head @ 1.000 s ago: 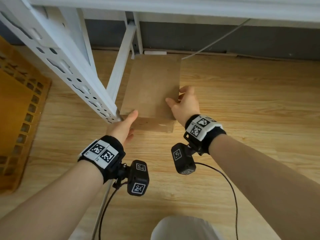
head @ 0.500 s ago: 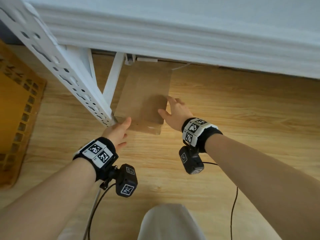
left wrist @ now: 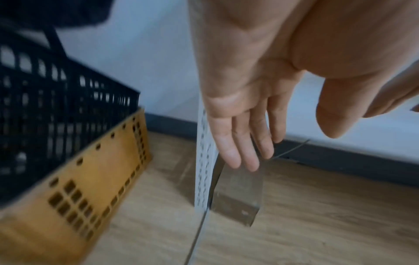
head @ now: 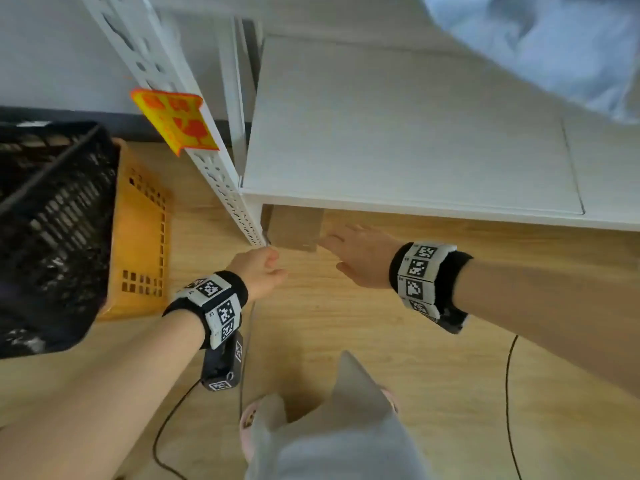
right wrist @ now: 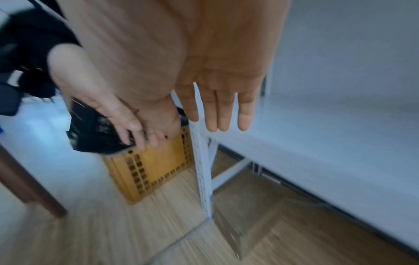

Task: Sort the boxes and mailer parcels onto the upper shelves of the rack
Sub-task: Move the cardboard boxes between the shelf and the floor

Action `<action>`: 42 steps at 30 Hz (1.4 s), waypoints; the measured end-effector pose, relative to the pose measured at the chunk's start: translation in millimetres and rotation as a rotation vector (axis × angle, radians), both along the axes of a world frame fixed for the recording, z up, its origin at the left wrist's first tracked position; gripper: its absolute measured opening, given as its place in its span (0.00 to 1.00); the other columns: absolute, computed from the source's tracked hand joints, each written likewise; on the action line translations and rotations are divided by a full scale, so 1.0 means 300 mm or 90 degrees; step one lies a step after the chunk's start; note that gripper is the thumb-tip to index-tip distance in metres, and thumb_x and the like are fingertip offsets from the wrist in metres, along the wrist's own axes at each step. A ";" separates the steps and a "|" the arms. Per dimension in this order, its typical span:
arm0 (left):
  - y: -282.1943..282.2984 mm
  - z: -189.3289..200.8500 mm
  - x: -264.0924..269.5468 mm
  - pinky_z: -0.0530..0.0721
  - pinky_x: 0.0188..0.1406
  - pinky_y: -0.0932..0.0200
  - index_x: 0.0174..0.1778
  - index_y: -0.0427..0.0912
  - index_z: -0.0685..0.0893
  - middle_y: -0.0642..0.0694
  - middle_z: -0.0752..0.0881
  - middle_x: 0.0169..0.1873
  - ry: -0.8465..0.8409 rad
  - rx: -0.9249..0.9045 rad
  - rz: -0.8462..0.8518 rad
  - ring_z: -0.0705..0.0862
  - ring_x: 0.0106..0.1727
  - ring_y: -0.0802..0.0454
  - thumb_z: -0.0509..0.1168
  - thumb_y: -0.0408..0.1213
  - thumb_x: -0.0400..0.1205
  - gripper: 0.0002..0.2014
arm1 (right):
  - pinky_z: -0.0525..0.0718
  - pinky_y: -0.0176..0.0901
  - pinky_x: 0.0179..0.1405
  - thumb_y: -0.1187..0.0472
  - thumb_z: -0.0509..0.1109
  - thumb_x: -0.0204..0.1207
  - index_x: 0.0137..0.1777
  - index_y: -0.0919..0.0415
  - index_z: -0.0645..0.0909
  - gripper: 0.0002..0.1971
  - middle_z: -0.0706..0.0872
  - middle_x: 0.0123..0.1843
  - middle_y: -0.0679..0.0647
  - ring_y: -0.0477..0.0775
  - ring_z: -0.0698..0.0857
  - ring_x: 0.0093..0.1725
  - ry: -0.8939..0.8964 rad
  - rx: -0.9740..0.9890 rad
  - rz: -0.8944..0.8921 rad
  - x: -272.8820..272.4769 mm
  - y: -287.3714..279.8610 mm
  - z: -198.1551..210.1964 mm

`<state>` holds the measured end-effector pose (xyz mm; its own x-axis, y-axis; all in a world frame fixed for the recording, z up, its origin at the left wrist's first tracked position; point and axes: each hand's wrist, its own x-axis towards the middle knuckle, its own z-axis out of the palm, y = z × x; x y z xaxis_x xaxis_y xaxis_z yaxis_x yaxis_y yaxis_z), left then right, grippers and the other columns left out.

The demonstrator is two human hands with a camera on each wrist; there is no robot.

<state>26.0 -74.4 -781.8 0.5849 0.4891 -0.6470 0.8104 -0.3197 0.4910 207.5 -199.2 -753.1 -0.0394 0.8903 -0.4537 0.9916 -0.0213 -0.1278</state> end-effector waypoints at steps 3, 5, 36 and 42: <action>-0.012 0.384 -0.036 0.75 0.65 0.61 0.75 0.41 0.71 0.44 0.79 0.69 -0.044 0.013 -0.036 0.80 0.66 0.50 0.65 0.41 0.83 0.24 | 0.75 0.54 0.68 0.57 0.62 0.83 0.77 0.57 0.66 0.23 0.72 0.75 0.56 0.60 0.73 0.72 -0.024 0.048 0.055 -0.058 -0.027 0.391; -0.008 0.644 -0.059 0.76 0.68 0.54 0.75 0.39 0.71 0.42 0.80 0.68 -0.069 0.051 -0.068 0.80 0.67 0.47 0.65 0.40 0.83 0.24 | 0.75 0.54 0.67 0.60 0.62 0.83 0.79 0.57 0.64 0.25 0.71 0.76 0.57 0.60 0.73 0.72 -0.041 0.089 0.088 -0.091 -0.041 0.648; 0.148 2.587 -0.064 0.71 0.72 0.52 0.83 0.47 0.55 0.44 0.63 0.80 -0.514 0.474 -0.088 0.70 0.77 0.48 0.67 0.46 0.81 0.37 | 0.74 0.52 0.73 0.58 0.64 0.81 0.77 0.63 0.67 0.26 0.69 0.78 0.58 0.60 0.72 0.75 -0.170 0.650 -0.251 -0.065 -0.069 2.543; 0.155 2.631 0.026 0.73 0.60 0.60 0.79 0.46 0.64 0.50 0.77 0.71 -0.560 0.347 -0.020 0.77 0.64 0.57 0.62 0.50 0.84 0.29 | 0.77 0.43 0.47 0.51 0.64 0.82 0.70 0.64 0.73 0.21 0.83 0.62 0.60 0.55 0.80 0.52 0.057 0.596 -0.439 -0.028 -0.007 2.554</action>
